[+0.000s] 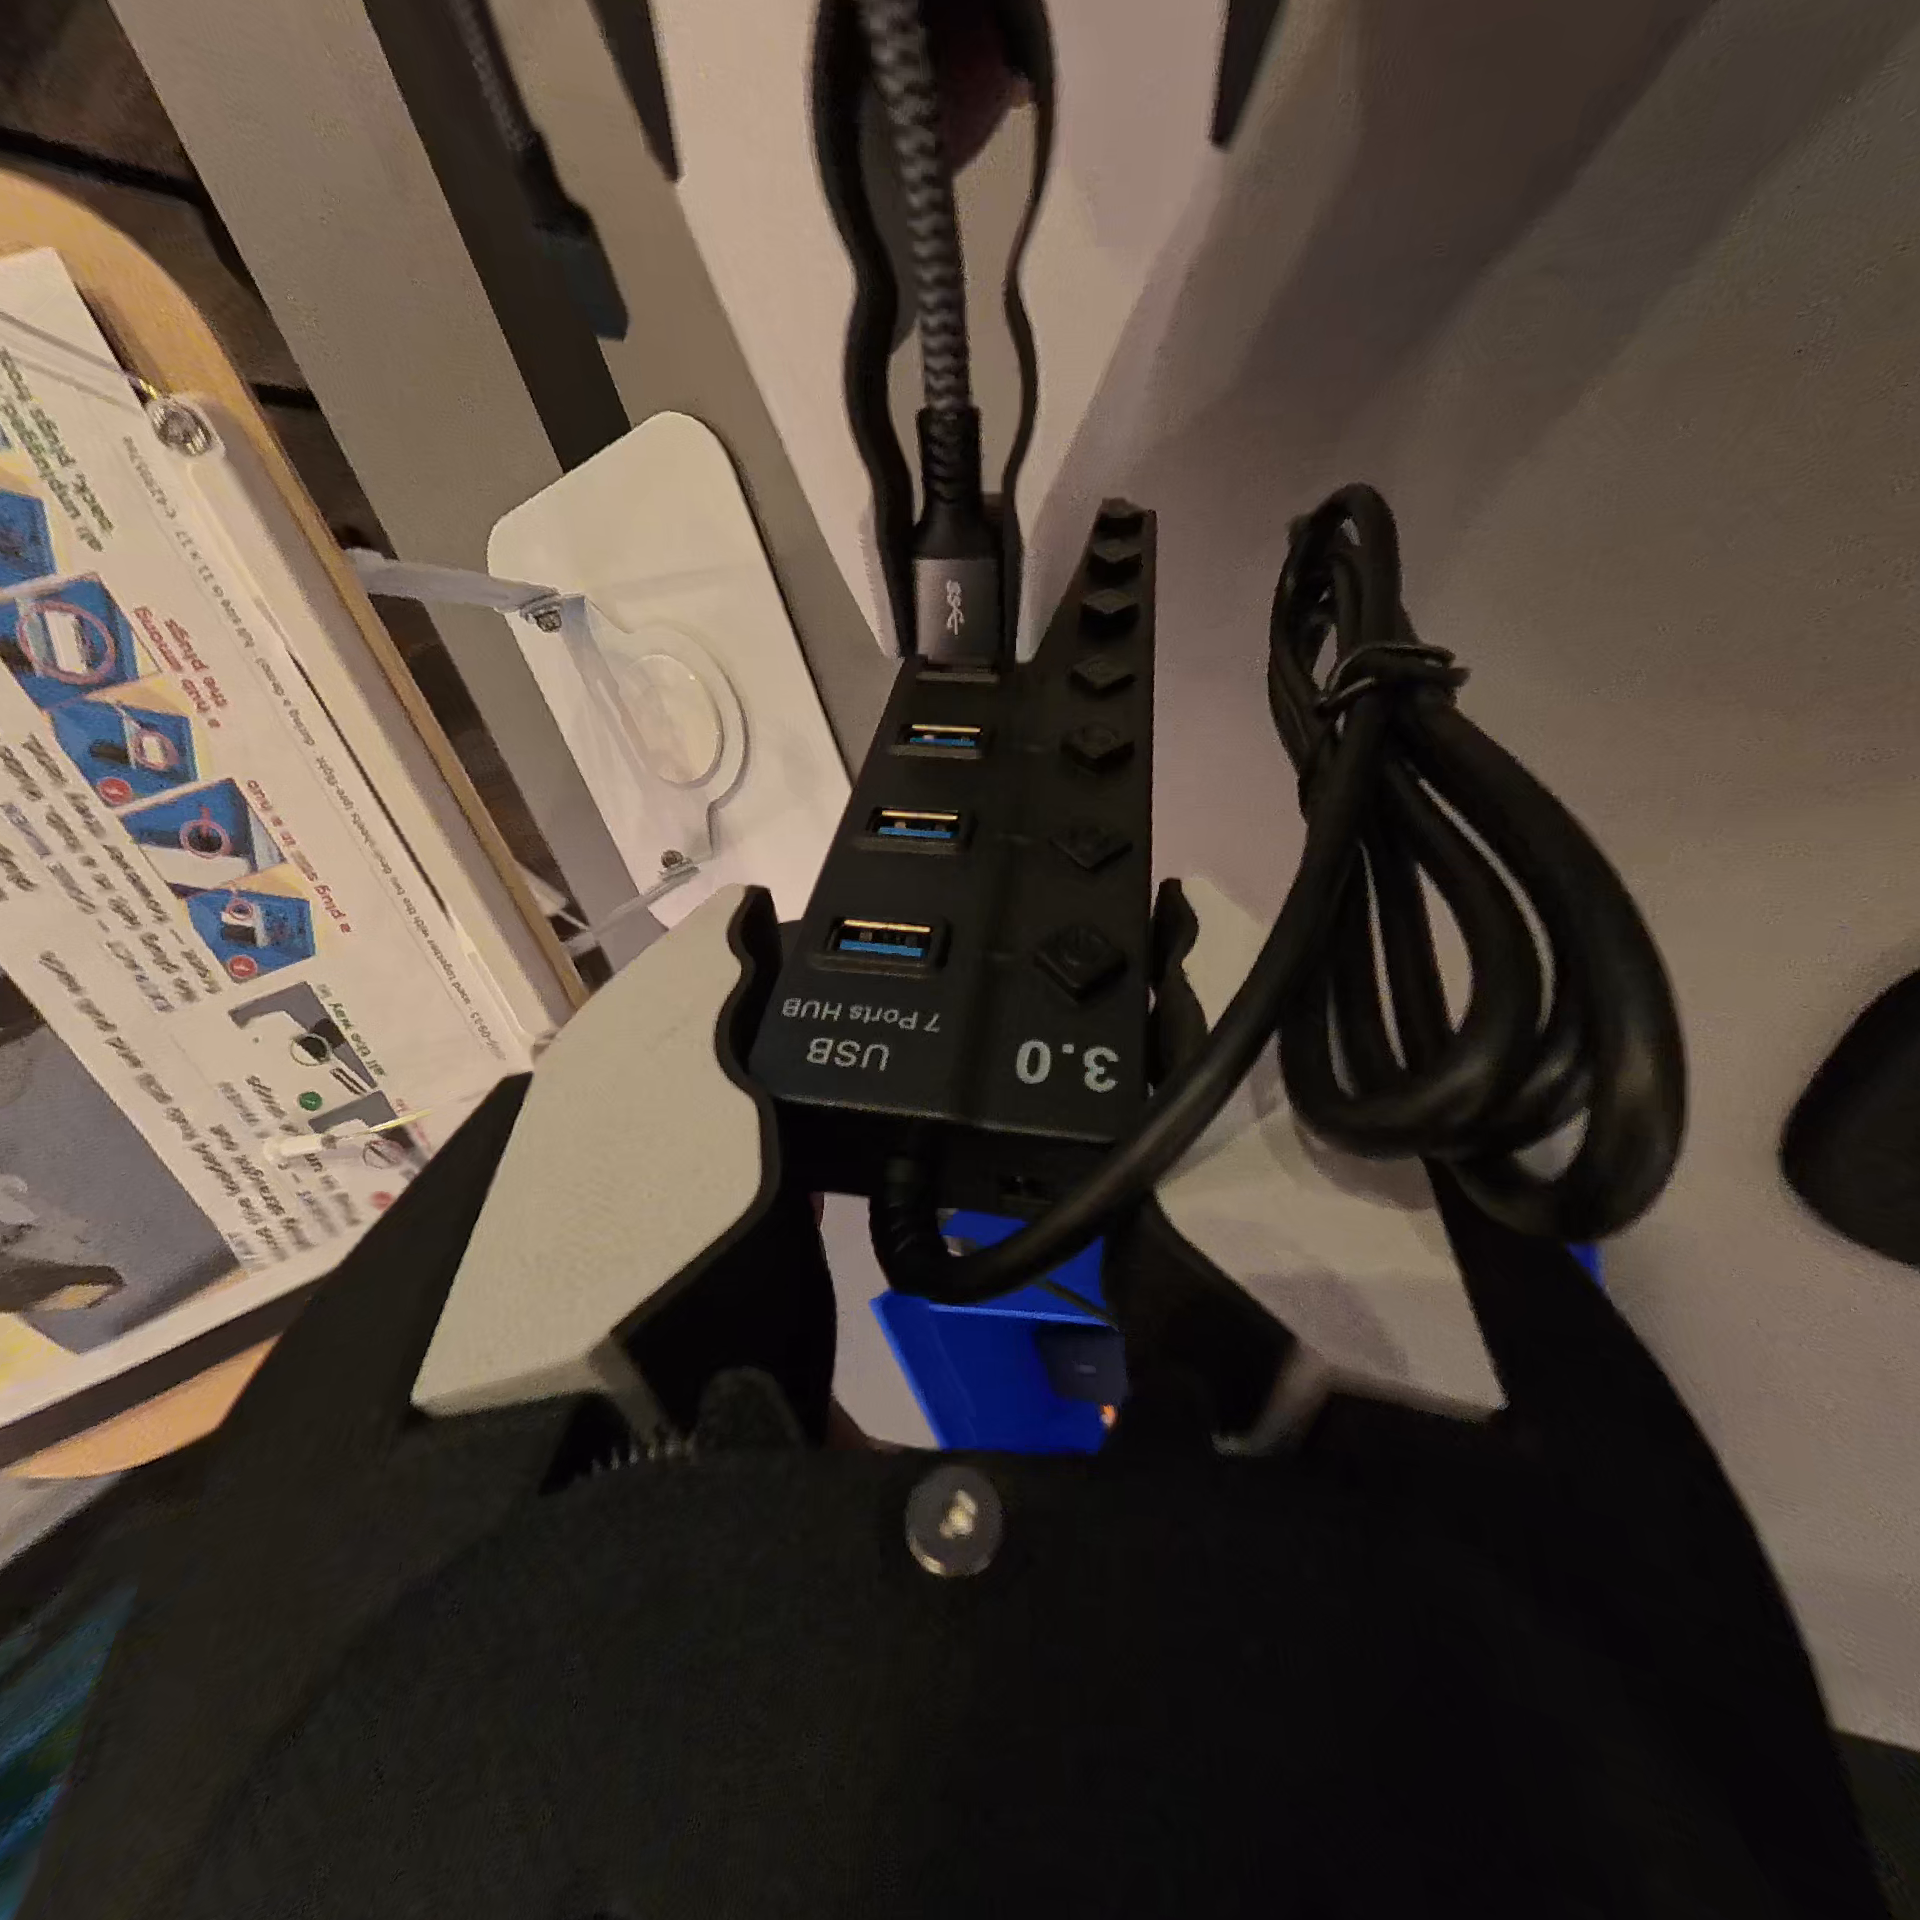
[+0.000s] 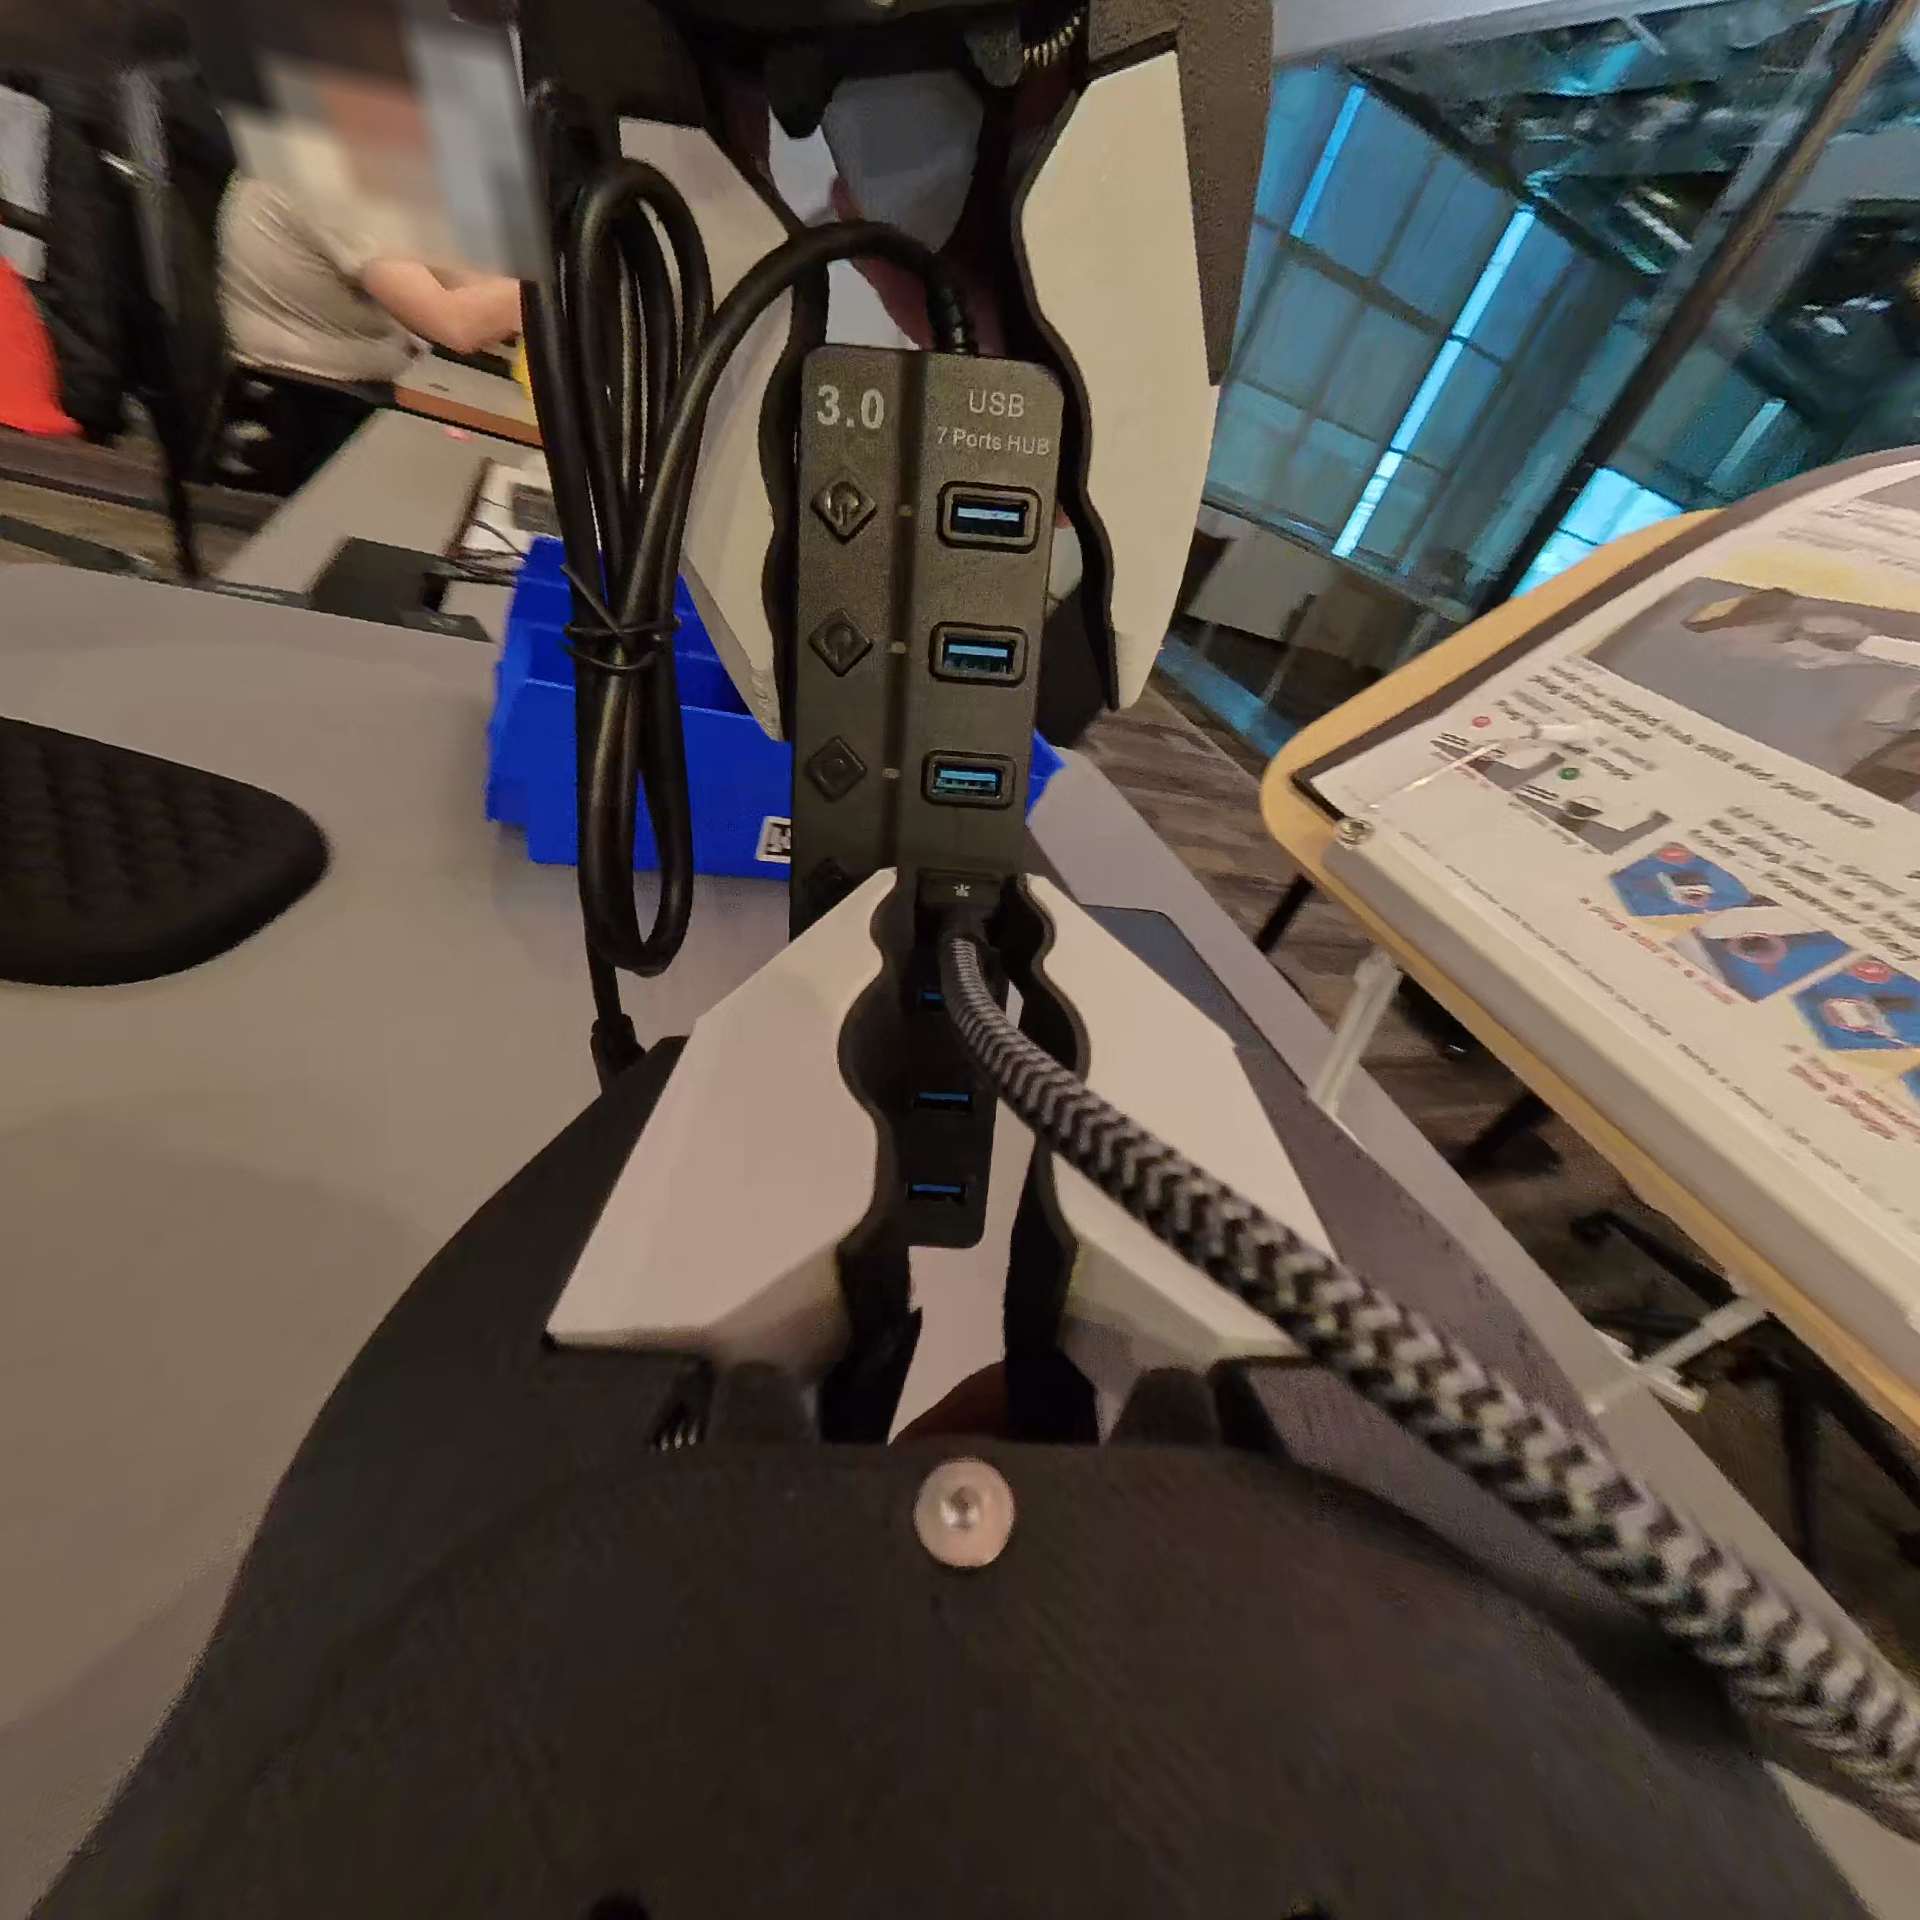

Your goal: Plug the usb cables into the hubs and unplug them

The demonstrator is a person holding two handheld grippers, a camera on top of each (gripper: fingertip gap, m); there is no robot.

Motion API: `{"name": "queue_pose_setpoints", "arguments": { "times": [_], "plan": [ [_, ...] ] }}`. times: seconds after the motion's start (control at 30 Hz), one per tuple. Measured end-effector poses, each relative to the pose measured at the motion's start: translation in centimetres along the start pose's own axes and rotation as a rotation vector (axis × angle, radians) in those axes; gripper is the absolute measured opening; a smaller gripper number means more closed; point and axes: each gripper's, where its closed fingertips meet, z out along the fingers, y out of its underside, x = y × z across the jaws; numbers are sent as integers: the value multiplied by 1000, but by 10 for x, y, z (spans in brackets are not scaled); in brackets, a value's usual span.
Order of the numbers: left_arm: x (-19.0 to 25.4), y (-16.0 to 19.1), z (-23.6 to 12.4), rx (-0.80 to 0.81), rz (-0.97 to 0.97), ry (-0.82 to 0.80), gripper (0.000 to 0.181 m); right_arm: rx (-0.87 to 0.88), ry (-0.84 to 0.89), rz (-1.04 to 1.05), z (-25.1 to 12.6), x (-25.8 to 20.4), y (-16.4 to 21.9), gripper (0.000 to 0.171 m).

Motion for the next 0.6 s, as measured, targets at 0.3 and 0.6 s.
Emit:
{"name": "queue_pose_setpoints", "arguments": {
  "times": [0.3, 0.6],
  "plan": [
    [0, -2, 4, -43, 25, -13, 68, -10, -11, -4, -1, 1, 6, 14],
    [-7, 11, 10, -44, -83, 16, 68, -94, 157, -114, 5, 12, 9, 14]
  ]
}}
